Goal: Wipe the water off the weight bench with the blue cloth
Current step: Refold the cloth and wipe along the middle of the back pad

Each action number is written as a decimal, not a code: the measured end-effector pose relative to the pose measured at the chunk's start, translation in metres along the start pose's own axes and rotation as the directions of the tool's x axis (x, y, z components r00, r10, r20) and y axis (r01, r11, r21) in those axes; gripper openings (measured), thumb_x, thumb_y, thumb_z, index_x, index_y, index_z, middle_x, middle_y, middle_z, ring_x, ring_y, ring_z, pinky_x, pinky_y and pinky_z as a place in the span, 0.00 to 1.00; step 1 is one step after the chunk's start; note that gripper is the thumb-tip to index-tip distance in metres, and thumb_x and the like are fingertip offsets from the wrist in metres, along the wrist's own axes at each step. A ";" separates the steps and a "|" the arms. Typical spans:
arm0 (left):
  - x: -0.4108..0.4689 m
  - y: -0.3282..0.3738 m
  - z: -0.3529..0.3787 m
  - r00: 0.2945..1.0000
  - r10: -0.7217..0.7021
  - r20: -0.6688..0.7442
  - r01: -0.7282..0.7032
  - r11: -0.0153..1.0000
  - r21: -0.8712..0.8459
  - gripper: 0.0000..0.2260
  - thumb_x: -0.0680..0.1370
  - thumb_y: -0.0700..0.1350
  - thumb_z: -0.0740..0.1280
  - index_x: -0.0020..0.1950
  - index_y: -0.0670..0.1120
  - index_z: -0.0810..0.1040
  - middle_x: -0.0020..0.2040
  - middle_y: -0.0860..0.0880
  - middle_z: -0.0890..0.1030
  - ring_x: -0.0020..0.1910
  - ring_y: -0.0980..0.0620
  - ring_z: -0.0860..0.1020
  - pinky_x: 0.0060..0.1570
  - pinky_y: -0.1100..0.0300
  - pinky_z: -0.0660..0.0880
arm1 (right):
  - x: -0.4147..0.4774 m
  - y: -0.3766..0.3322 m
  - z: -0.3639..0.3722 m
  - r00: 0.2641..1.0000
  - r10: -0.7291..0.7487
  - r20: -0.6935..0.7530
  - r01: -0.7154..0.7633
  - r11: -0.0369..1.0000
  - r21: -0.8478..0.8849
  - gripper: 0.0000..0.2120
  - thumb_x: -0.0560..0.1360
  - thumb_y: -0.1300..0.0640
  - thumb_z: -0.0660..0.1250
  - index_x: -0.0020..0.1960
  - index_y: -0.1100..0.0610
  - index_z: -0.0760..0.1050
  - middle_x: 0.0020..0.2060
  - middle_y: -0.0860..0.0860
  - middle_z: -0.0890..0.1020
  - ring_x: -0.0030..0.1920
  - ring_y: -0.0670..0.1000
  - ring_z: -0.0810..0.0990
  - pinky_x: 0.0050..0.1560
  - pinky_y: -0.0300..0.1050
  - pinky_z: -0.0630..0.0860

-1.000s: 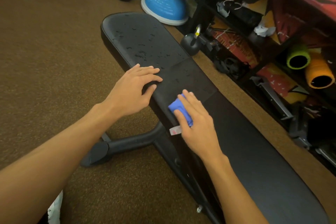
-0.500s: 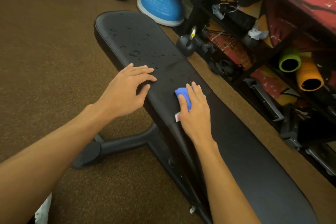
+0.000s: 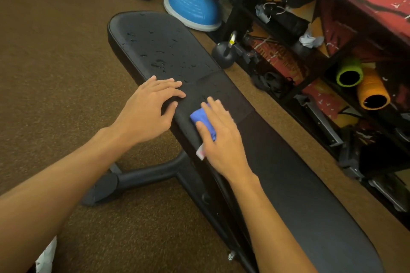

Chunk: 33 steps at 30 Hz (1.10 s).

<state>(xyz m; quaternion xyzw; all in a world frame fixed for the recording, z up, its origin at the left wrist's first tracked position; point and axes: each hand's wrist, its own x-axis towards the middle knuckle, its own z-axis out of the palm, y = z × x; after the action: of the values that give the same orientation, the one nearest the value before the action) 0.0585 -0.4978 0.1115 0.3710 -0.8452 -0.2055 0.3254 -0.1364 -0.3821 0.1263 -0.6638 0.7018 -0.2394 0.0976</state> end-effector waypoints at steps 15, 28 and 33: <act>0.003 -0.001 0.006 1.000 0.004 -0.031 -0.004 1.000 0.009 0.14 0.82 0.42 0.68 0.67 0.52 0.82 0.74 0.53 0.77 0.78 0.55 0.69 0.84 0.48 0.53 | -0.017 0.027 -0.019 0.987 -0.148 0.062 0.148 0.989 0.005 0.25 0.87 0.48 0.63 0.83 0.51 0.66 0.83 0.43 0.63 0.83 0.40 0.55 0.84 0.44 0.53; 0.006 -0.005 0.011 1.000 0.016 0.010 -0.015 0.999 -0.039 0.15 0.84 0.45 0.67 0.70 0.54 0.81 0.77 0.54 0.74 0.81 0.56 0.64 0.84 0.44 0.49 | -0.010 0.051 -0.027 0.999 -0.012 -0.037 0.013 1.000 0.020 0.24 0.87 0.48 0.63 0.82 0.51 0.68 0.82 0.43 0.65 0.83 0.40 0.56 0.82 0.38 0.52; 0.005 -0.002 0.013 1.000 0.005 0.009 -0.005 0.999 -0.033 0.15 0.84 0.46 0.66 0.70 0.54 0.80 0.78 0.54 0.74 0.82 0.55 0.64 0.84 0.43 0.49 | 0.039 0.052 -0.015 0.959 0.259 -0.113 -0.261 0.965 0.000 0.26 0.88 0.47 0.59 0.84 0.52 0.62 0.85 0.46 0.59 0.85 0.46 0.51 0.85 0.52 0.51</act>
<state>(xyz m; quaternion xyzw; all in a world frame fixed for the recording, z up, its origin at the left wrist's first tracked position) 0.0483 -0.5019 0.1033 0.3627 -0.8440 -0.2201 0.3281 -0.1933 -0.4165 0.1218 -0.5521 0.7890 -0.2563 0.0837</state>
